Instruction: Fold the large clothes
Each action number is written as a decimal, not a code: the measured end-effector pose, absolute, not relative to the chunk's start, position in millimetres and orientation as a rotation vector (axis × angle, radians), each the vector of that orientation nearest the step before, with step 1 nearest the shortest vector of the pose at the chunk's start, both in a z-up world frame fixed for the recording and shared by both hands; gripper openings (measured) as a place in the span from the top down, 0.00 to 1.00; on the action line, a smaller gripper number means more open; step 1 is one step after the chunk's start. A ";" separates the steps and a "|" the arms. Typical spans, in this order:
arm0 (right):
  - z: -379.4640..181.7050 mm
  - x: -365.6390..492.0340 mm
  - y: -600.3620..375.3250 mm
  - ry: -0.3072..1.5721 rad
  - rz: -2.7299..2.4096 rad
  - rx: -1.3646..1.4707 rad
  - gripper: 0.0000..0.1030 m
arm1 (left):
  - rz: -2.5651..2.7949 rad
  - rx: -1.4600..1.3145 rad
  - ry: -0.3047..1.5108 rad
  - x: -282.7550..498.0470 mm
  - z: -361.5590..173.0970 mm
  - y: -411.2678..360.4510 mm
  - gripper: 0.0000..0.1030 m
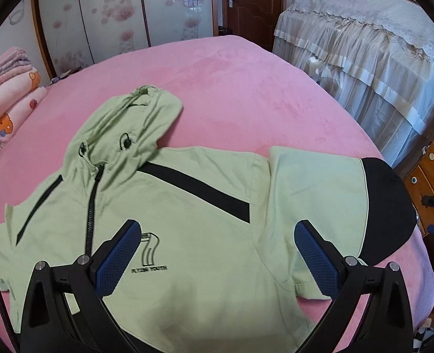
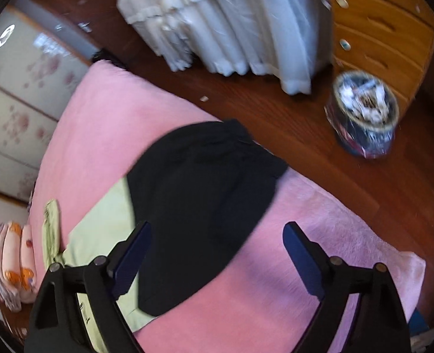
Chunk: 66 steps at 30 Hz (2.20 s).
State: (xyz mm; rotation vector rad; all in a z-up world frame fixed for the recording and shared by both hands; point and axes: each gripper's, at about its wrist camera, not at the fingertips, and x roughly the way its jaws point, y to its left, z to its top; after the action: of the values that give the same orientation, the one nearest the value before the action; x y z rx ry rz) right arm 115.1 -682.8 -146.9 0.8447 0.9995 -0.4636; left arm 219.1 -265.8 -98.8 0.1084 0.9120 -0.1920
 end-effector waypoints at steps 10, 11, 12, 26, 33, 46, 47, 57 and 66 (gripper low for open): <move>-192.4 130.0 -692.0 1.005 -0.467 0.919 0.56 | -0.199 0.118 0.952 220.6 -113.6 -285.0 0.00; -189.5 134.1 -689.1 1.002 -0.476 0.881 0.79 | -0.198 0.119 0.954 220.1 -112.7 -284.4 0.00; -186.8 137.1 -687.0 1.002 -0.481 0.851 0.87 | -0.195 0.118 0.956 220.0 -112.2 -283.4 0.00; -23.8 146.0 -465.8 0.705 0.111 0.435 0.95 | -0.159 -0.159 0.945 187.7 -96.7 -150.8 0.00; -97.7 150.4 -316.6 0.923 0.251 0.240 0.92 | -0.018 -0.225 1.004 171.8 -123.2 -64.9 0.00; -146.2 73.9 -295.9 0.963 0.156 0.225 0.53 | -0.201 -0.183 1.082 162.9 -147.1 -91.6 0.00; -147.5 68.6 -295.2 0.951 0.136 0.220 0.53 | -0.220 -0.157 1.079 162.9 -146.6 -102.6 0.00; -127.5 46.0 -353.5 0.896 -0.016 0.321 0.53 | -0.349 0.056 1.130 156.6 -160.7 -199.4 0.00; -140.4 42.7 -363.9 0.918 -0.028 0.367 0.53 | -0.315 0.247 1.093 167.0 -176.0 -238.8 0.65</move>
State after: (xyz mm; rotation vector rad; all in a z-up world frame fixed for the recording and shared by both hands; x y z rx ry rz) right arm 42.7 -363.9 -140.4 0.3672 0.9184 -0.0275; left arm 167.0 -238.8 -176.0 0.2467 1.0926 -0.3152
